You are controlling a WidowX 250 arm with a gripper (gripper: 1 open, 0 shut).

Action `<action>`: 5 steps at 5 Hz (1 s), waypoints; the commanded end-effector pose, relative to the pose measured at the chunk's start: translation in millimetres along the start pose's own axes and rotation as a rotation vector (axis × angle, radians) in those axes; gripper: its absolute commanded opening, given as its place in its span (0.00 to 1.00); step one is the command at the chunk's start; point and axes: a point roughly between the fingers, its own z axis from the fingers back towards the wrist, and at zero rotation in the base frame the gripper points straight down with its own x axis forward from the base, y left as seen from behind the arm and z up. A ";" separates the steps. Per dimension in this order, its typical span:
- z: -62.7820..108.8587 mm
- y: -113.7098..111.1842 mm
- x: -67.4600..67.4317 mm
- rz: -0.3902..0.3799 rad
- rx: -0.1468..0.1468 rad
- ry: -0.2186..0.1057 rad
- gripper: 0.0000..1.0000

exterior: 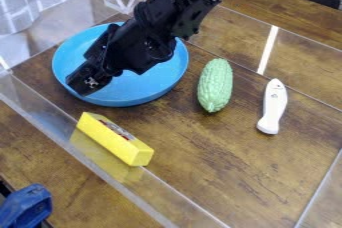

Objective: Put the yellow brick in the blue tray

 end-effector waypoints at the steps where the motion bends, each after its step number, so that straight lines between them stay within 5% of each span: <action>1: 2.2 3.3 -5.2 0.036 0.021 -0.017 1.00; 4: 9.5 -6.8 -11.1 0.044 0.022 -0.014 1.00; 5: 19.6 -6.3 -10.6 0.004 -0.002 -0.045 1.00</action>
